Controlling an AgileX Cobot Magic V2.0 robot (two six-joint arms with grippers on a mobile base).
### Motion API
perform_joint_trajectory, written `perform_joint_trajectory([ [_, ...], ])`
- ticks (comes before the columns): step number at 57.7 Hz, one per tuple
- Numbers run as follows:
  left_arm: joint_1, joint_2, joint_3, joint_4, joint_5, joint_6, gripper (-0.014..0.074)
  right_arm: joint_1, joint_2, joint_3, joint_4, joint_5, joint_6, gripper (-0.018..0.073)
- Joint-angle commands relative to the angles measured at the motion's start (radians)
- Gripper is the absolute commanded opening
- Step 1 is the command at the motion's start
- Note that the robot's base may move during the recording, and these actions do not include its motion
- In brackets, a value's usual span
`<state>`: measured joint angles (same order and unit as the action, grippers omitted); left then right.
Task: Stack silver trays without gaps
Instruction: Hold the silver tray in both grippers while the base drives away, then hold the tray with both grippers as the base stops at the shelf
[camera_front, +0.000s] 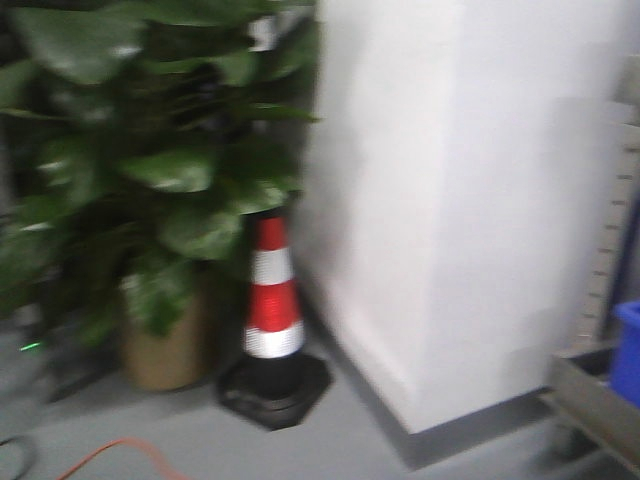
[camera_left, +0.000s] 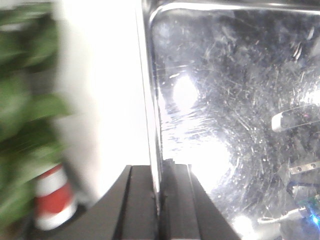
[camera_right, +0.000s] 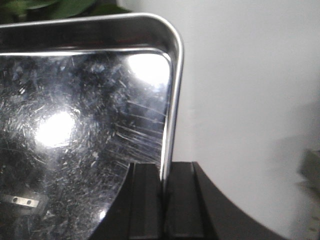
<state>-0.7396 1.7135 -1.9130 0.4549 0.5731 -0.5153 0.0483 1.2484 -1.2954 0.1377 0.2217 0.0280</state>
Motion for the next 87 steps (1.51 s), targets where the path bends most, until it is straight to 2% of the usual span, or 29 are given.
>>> perform_joint_trajectory([
  [1, 0.008, -0.018, -0.007, 0.028, -0.015, 0.006, -0.0020, -0.006, -0.012, -0.007, -0.015, -0.050, -0.011, -0.0080],
  [87, 0.008, -0.018, -0.007, 0.028, -0.015, 0.006, -0.0020, -0.006, -0.012, -0.007, -0.015, -0.050, -0.011, -0.0080],
])
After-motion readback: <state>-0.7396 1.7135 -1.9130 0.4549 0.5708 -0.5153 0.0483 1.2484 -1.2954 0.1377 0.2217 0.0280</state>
